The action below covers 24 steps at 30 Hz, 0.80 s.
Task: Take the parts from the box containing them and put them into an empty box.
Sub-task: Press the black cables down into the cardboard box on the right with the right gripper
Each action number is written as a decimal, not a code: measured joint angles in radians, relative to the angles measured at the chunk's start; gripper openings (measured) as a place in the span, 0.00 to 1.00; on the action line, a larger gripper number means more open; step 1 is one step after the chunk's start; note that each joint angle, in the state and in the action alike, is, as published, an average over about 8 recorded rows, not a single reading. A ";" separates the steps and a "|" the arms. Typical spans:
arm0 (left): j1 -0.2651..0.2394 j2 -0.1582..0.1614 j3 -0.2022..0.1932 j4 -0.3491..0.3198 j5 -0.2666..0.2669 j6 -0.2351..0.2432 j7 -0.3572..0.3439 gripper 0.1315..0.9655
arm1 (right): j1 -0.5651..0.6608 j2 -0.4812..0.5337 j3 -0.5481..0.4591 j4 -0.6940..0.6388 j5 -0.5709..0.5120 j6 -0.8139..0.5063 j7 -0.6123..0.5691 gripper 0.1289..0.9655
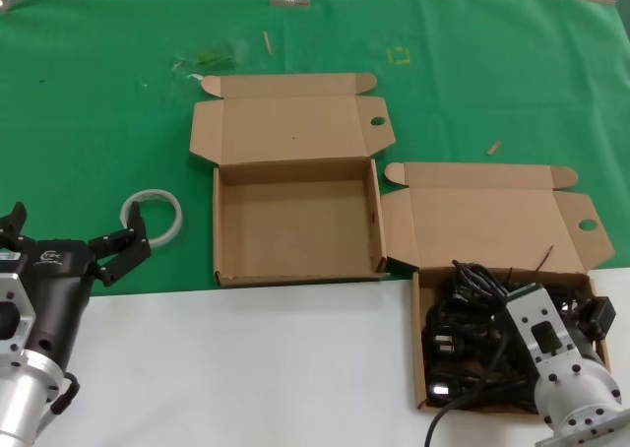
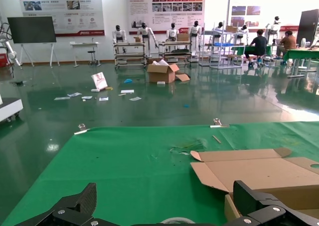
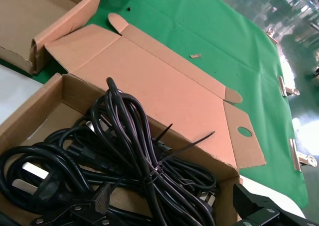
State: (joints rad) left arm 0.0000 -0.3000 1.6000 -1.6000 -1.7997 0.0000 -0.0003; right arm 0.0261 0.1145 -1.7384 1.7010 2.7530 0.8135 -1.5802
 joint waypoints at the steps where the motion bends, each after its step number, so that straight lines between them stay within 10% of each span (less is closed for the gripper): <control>1: 0.000 0.000 0.000 0.000 0.000 0.000 0.000 1.00 | 0.002 0.000 0.001 -0.003 0.000 0.000 -0.003 0.83; 24: 0.000 0.000 0.000 0.000 0.000 0.000 0.000 1.00 | 0.014 0.000 0.008 -0.030 0.000 -0.021 -0.017 0.57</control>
State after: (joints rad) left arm 0.0000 -0.3000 1.6000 -1.6000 -1.7997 0.0000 -0.0003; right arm 0.0397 0.1145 -1.7306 1.6706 2.7530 0.7927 -1.5977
